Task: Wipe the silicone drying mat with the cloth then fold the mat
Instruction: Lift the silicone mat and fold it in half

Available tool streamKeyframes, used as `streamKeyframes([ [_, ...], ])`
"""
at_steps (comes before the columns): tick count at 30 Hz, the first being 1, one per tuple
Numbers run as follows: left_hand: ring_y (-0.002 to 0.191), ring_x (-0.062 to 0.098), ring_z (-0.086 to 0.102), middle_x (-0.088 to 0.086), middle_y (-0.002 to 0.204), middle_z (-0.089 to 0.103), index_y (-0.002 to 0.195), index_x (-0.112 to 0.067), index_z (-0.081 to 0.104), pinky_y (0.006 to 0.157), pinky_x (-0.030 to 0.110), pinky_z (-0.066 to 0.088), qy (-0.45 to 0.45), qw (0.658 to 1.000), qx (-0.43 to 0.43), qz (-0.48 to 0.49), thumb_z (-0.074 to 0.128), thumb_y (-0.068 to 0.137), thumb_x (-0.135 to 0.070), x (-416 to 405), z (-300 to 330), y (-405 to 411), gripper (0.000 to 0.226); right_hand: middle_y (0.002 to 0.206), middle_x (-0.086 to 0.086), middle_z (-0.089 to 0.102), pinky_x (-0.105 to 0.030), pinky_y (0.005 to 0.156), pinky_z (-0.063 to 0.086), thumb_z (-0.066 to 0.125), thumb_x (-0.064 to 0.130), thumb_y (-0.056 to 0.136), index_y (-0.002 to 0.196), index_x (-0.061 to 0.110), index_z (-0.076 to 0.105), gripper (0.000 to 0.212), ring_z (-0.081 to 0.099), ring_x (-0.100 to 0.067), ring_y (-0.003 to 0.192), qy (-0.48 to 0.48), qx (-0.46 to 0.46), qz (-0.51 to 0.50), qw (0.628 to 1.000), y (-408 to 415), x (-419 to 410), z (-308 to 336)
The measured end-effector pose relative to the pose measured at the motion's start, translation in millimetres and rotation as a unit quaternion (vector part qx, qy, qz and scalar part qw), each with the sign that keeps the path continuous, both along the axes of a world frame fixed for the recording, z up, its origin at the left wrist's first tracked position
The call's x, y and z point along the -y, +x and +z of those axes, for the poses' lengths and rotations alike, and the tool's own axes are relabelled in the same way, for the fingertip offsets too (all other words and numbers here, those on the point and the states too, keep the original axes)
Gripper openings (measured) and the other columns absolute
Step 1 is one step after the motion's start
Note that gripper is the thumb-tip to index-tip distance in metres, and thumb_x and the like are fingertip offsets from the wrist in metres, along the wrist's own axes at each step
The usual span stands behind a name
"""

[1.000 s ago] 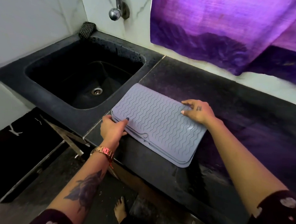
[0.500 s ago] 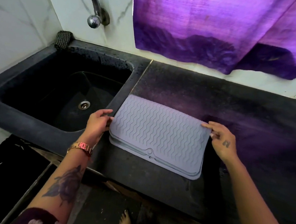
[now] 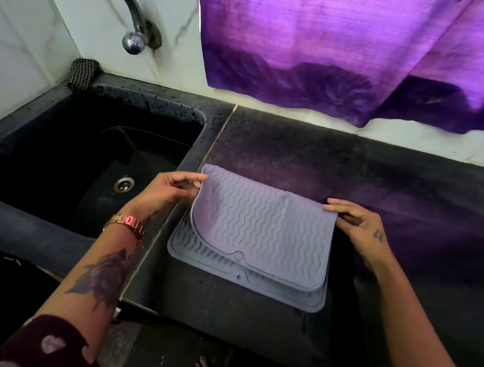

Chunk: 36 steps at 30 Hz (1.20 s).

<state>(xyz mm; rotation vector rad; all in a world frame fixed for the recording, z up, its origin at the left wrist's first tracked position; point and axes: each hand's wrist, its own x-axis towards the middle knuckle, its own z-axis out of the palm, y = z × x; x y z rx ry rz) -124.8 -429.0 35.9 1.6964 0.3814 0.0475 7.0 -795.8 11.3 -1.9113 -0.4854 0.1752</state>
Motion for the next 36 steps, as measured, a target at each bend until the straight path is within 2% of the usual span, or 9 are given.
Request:
streamKeyframes([
  [3,0.079,0.004,0.065,0.006,0.091,0.066,0.106,-0.001,0.068,0.071,0.012,0.051,0.024,1.0,-0.001,0.001,0.061,0.078,0.015,7.6,3.4,12.6,0.033,0.103,0.012,0.068,-0.027,0.094,0.044,0.063,-0.002,0.082,0.087,0.029,0.072,0.033,0.062,-0.004,0.103,0.034,-0.032,0.004,0.999,11.6,-6.2,1.6],
  [6,0.075,-0.001,0.065,-0.001,0.083,0.069,0.096,0.0,0.068,0.073,0.011,0.051,0.054,0.998,0.02,0.009,0.066,0.076,0.011,11.4,9.0,26.1,0.023,0.098,0.004,0.071,-0.018,0.083,0.049,0.06,0.0,0.085,0.089,0.022,0.071,0.025,0.065,-0.004,0.093,0.061,-0.056,0.0,0.997,23.7,-13.1,3.6],
  [9,0.083,0.01,0.063,0.008,0.092,0.066,0.091,-0.002,0.065,0.086,0.022,0.05,0.074,0.995,0.045,0.044,0.066,0.078,0.007,12.7,13.0,38.9,0.016,0.095,0.002,0.07,-0.013,0.075,0.05,0.057,-0.002,0.087,0.09,0.013,0.069,0.02,0.066,-0.003,0.087,0.078,-0.068,-0.006,0.995,31.6,-21.0,4.9],
  [13,0.098,0.019,0.054,0.009,0.098,0.059,0.09,-0.008,0.059,0.096,0.033,0.041,0.099,0.993,0.06,0.026,0.06,0.086,0.001,9.7,16.4,58.2,0.011,0.1,-0.004,0.07,-0.027,0.079,0.052,0.054,-0.004,0.087,0.086,0.017,0.064,0.024,0.065,-0.014,0.091,0.097,-0.086,-0.025,0.991,36.4,-24.4,5.5],
  [16,0.092,0.018,0.053,0.012,0.095,0.058,0.087,-0.018,0.053,0.086,0.032,0.041,0.078,0.992,0.091,0.026,0.053,0.091,-0.002,4.8,17.2,72.8,0.017,0.099,-0.001,0.068,-0.03,0.075,0.053,0.057,0.002,0.085,0.088,0.019,0.062,0.018,0.064,-0.015,0.091,0.102,-0.066,-0.022,0.992,38.8,-23.5,6.5],
  [19,0.08,0.018,0.051,0.013,0.084,0.055,0.085,-0.021,0.051,0.074,0.032,0.041,0.104,0.986,0.12,0.06,0.052,0.094,-0.01,-1.5,15.9,91.5,0.014,0.098,0.008,0.067,-0.016,0.07,0.051,0.058,0.014,0.087,0.095,0.029,0.062,0.017,0.063,0.001,0.087,0.08,-0.041,-0.058,0.994,43.1,-28.2,7.9],
  [24,0.07,0.011,0.052,0.003,0.077,0.059,0.09,-0.017,0.051,0.064,0.027,0.042,0.147,0.971,0.152,0.114,0.054,0.093,-0.014,-11.1,10.7,127.4,0.006,0.093,0.005,0.072,-0.04,0.081,0.054,0.054,0.022,0.093,0.096,0.039,0.06,0.019,0.068,-0.014,0.091,0.074,-0.07,-0.132,0.986,52.0,-40.4,5.0],
  [29,0.066,-0.004,0.053,-0.01,0.077,0.059,0.09,-0.02,0.053,0.06,0.014,0.041,0.194,0.956,0.153,0.158,0.056,0.091,-0.014,-16.2,-1.5,156.9,0.007,0.094,0.01,0.07,-0.042,0.085,0.054,0.055,0.019,0.092,0.104,0.025,0.062,0.016,0.066,-0.01,0.089,0.061,-0.071,-0.179,0.979,60.9,-49.4,-0.2],
  [36,0.066,-0.008,0.054,-0.013,0.075,0.058,0.078,-0.037,0.051,0.061,0.007,0.041,0.188,0.959,0.142,0.157,0.058,0.09,-0.013,-24.5,-13.4,186.1,0.028,0.095,0.007,0.07,-0.044,0.086,0.054,0.055,0.021,0.092,0.104,0.024,0.063,0.016,0.066,-0.013,0.09,0.059,-0.082,-0.204,0.974,72.3,-72.4,-5.3],
])
